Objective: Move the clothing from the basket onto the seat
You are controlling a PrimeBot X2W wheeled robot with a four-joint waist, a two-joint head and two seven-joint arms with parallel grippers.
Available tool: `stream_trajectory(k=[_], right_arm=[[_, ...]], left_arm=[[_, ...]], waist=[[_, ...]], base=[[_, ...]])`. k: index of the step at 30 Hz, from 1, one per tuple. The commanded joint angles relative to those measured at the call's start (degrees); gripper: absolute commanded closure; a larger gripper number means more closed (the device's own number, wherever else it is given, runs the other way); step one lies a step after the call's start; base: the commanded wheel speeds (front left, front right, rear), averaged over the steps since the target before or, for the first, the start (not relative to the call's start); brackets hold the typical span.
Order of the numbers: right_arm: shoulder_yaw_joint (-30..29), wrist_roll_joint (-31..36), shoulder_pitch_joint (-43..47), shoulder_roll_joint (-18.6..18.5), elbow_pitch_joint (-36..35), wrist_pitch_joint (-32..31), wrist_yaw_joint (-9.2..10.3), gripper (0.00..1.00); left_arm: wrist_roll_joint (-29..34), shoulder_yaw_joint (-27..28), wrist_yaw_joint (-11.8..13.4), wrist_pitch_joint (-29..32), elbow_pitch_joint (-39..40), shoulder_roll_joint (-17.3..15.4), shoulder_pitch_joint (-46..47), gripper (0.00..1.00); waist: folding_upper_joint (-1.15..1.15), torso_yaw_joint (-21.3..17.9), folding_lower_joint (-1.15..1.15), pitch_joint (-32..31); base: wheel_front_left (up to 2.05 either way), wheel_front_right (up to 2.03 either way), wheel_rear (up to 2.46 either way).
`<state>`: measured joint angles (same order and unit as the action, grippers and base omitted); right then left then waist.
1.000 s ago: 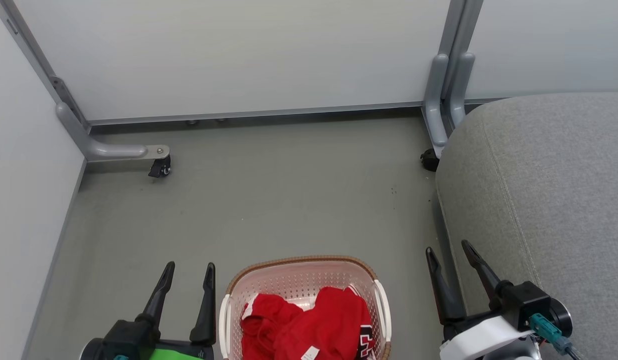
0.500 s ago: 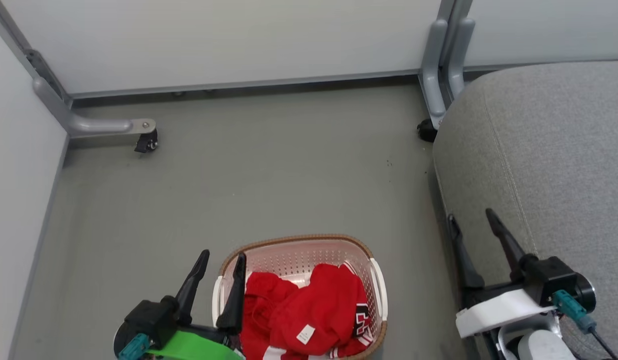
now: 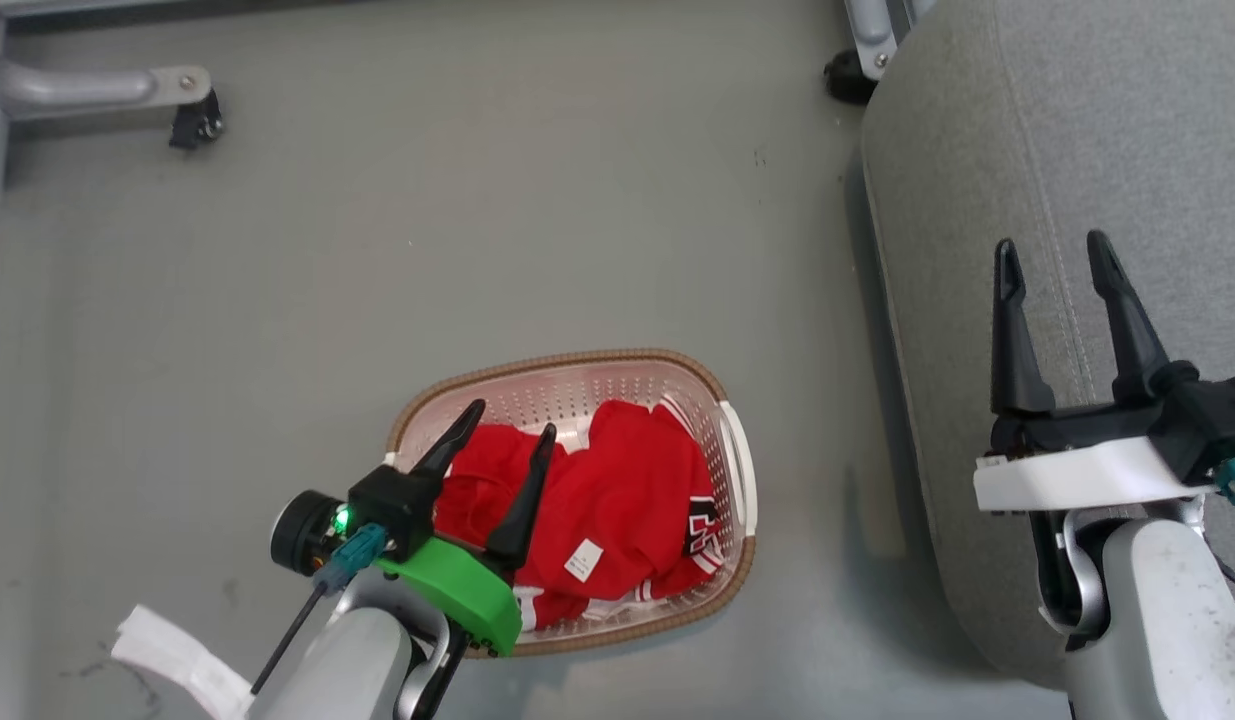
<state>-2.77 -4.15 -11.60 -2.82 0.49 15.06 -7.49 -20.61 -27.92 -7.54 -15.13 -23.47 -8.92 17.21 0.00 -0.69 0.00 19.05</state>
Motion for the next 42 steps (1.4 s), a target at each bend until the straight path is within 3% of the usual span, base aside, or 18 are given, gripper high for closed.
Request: stream_trajectory(k=[1, 9, 13, 25, 32, 42], right_arm=[[-0.34, 0.37, -1.82, -0.13, -0.96, 0.18, 0.0, 0.0], [-1.78, 1.52, -6.76, -0.13, -4.66, 0.18, 0.0, 0.0], [-2.16, 2.27, -8.4, -0.14, -6.08, 0.18, 0.0, 0.0], [-2.49, 1.86, -9.76, -0.12, -9.68, 0.18, 0.0, 0.0], [-1.81, 1.37, -9.8, -0.12, -11.51, 0.18, 0.0, 0.0], [-1.3, 1.4, -9.42, -0.13, -12.75, 0.18, 0.0, 0.0]], left_arm=[[-0.33, -1.83, 0.09, -0.04, -2.15, -1.02, 3.11, 0.0], [-3.35, -14.84, 0.09, -0.03, -14.22, -2.46, 16.53, 0.0], [-5.12, -22.31, 0.09, -0.03, -19.93, -1.44, 23.56, 0.0], [-14.81, -42.99, 0.09, 0.01, -28.32, -0.95, 34.77, 0.0], [-14.75, -45.43, 0.09, 0.1, -30.97, 0.03, 37.16, 0.0], [-9.9, -45.47, 0.09, 0.74, -32.14, 2.18, 37.64, 0.0]], waist=[[0.0, -2.89, 0.0, 9.6], [0.0, -3.79, 0.0, 20.45], [0.0, -4.03, 0.0, 24.55], [0.0, -5.97, 0.0, 31.09], [0.0, -6.32, 0.0, 33.78], [0.0, -5.72, 0.0, 36.64]], base=[[0.0, 0.0, 0.0], [0.0, 0.0, 0.0], [0.0, 0.0, 0.0], [0.0, 0.0, 0.0], [0.0, 0.0, 0.0], [0.0, 0.0, 0.0]])
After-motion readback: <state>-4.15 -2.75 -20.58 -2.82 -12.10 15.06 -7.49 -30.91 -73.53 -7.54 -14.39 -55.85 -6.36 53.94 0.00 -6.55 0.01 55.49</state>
